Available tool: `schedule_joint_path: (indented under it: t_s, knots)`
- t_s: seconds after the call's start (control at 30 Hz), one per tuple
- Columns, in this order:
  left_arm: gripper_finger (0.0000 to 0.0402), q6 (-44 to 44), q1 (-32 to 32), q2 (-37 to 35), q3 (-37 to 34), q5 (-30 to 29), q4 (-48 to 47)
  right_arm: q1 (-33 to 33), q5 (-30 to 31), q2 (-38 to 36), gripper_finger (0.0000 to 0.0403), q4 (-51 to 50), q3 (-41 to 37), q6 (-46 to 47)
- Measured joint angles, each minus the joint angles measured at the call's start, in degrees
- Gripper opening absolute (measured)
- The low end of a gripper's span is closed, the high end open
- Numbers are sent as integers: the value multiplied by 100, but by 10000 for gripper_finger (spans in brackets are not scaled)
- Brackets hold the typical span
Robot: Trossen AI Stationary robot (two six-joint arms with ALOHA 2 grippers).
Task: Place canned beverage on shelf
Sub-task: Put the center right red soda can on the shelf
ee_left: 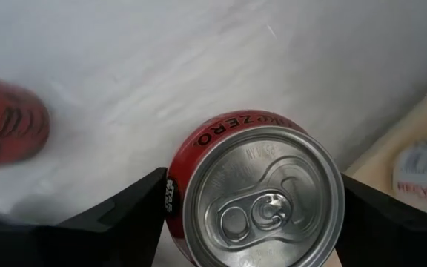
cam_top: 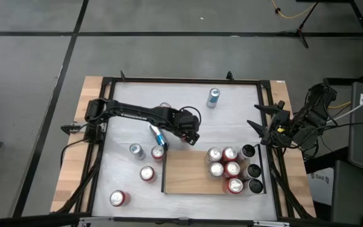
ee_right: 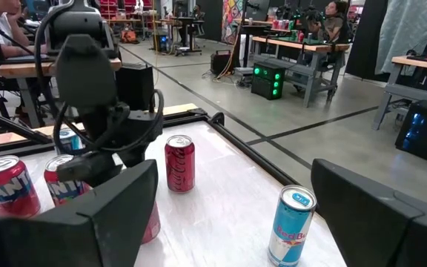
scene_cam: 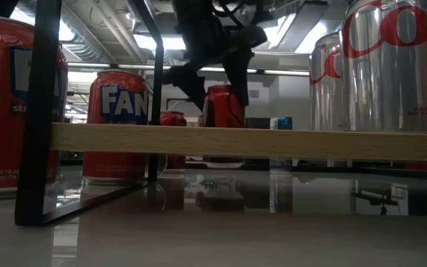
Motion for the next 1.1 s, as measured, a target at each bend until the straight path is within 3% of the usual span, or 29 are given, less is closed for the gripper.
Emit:
schedule_joint_path:
  t_s: [0.6, 0.83, 1.1]
  knots:
    - [297, 2020, -87, -405, 235, 1111, 518, 0, 0, 0, 347, -33, -2, 0]
    - [297, 2576, -271, -414, 490, 1132, 522, 0, 0, 0, 347, -31, -2, 0]
    - [298, 2626, -519, -417, 494, 1130, 522, 1, 0, 0, 347, -26, -2, 0]
